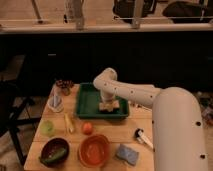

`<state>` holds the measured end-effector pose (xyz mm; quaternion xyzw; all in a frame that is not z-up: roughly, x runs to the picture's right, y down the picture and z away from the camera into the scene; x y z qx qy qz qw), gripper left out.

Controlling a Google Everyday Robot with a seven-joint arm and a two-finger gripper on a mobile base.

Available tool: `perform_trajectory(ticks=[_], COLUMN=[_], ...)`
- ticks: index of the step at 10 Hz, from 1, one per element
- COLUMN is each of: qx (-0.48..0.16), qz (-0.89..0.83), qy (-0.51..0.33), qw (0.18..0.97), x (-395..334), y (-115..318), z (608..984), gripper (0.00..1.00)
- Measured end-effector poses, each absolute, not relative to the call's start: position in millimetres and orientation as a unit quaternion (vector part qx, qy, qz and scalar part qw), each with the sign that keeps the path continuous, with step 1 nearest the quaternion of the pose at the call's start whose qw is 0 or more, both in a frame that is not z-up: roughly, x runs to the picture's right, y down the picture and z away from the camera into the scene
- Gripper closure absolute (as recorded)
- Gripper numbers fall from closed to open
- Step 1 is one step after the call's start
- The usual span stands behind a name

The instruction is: Wipe tray with eraser

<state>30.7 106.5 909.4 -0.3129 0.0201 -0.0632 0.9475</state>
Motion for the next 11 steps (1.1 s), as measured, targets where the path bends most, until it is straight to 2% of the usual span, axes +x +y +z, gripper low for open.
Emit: perform_trajectory(ticks=[11], qx=[-0.319], qz=[-0.081], qy=[0.013], qw=[0.944], x=[20.3], y=[108.3], z=[915.5], gripper=[1.0])
